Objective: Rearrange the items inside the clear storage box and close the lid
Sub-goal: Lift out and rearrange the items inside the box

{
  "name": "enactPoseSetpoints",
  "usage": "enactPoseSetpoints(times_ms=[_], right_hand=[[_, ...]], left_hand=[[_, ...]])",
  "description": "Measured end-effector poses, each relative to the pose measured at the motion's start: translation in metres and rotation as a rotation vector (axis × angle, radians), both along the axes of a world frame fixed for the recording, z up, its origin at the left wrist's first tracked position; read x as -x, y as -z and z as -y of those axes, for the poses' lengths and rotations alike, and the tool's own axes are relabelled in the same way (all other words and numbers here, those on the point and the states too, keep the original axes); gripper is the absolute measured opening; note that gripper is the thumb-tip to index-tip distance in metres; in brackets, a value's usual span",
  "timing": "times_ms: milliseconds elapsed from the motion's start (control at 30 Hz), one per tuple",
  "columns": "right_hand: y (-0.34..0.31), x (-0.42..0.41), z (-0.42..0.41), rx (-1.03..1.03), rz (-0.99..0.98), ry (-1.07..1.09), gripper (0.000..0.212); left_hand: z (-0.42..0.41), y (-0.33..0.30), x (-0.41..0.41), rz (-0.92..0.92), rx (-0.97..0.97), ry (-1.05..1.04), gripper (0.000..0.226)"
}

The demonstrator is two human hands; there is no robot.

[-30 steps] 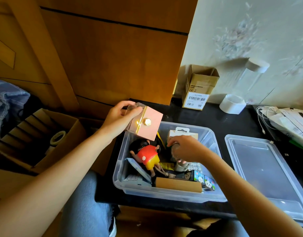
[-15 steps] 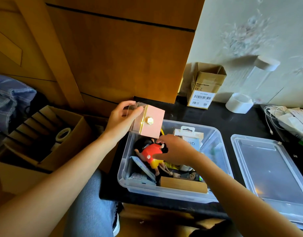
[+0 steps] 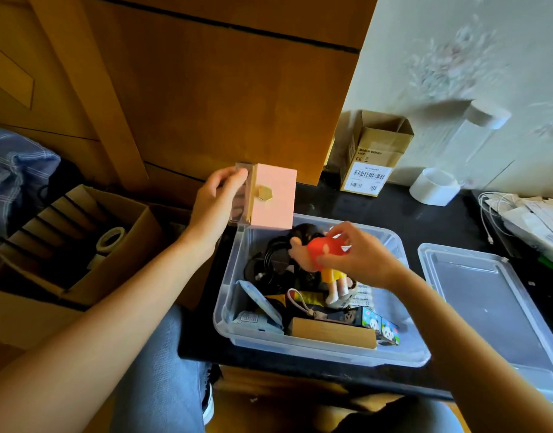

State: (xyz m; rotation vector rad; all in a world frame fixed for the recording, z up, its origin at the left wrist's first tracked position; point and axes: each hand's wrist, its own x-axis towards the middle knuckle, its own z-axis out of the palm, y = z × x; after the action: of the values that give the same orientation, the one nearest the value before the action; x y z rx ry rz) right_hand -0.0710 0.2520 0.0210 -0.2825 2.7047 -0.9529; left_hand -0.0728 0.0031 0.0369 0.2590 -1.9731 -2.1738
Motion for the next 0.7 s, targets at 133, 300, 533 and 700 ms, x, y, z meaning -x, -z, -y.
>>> enactPoseSetpoints(times_ms=[133, 300, 533, 700], right_hand=[[-0.004, -0.011, -0.027, 0.036, -0.086, 0.214, 0.043], [0.006, -0.038, -0.031, -0.116, -0.340, 0.430, 0.060], [0.017, -0.050, -0.037, -0.418, -0.425, 0.456, 0.060], [0.014, -0.050, -0.046, -0.646, -0.404, 0.393, 0.059]], left_hand=[[-0.006, 0.008, -0.005, 0.016, 0.117, 0.087, 0.019], [-0.020, 0.023, -0.023, 0.018, 0.155, 0.195, 0.031], [-0.029, 0.034, -0.032, -0.039, 0.255, 0.230, 0.042], [-0.034, 0.037, -0.035, -0.061, 0.286, 0.206, 0.039]])
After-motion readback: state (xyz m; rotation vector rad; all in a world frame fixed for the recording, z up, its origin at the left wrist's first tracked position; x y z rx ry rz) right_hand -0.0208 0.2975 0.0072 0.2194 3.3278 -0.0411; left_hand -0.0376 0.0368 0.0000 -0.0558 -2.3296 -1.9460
